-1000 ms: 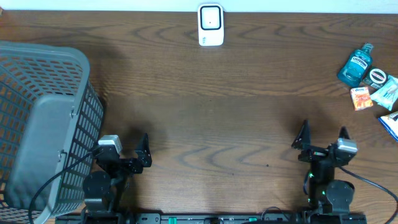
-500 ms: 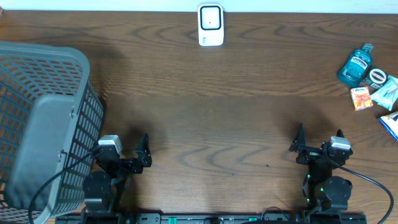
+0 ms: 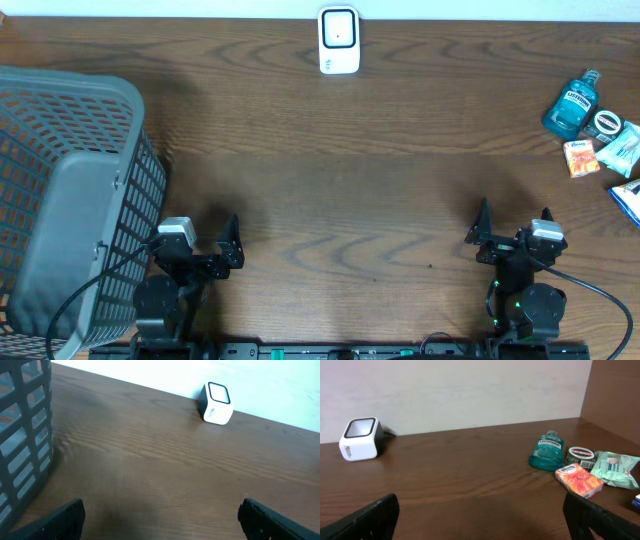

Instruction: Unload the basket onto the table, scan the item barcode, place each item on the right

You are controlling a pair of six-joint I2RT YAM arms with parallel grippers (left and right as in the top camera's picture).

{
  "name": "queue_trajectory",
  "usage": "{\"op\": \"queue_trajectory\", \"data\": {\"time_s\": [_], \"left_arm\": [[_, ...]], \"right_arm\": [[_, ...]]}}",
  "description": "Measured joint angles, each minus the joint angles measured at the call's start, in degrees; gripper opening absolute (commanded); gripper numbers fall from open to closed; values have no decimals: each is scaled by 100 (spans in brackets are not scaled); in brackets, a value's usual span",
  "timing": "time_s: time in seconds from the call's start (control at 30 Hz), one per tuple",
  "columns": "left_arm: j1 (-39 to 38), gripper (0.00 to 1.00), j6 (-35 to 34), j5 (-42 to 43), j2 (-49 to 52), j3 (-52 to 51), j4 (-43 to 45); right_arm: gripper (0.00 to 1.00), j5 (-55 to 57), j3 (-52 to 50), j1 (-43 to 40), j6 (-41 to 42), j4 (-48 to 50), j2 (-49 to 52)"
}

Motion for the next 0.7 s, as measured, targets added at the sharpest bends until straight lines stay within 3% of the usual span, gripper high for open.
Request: {"op": "queue_trajectory", "data": {"time_s": [0.43, 0.7], "left_arm": [[0, 98, 46, -28, -2, -7, 72], [0, 98, 643, -50, -17, -402, 1296]], "right_arm": [[99, 0, 0, 0, -2, 0, 0], [99, 0, 0, 0, -2, -2, 0]]}}
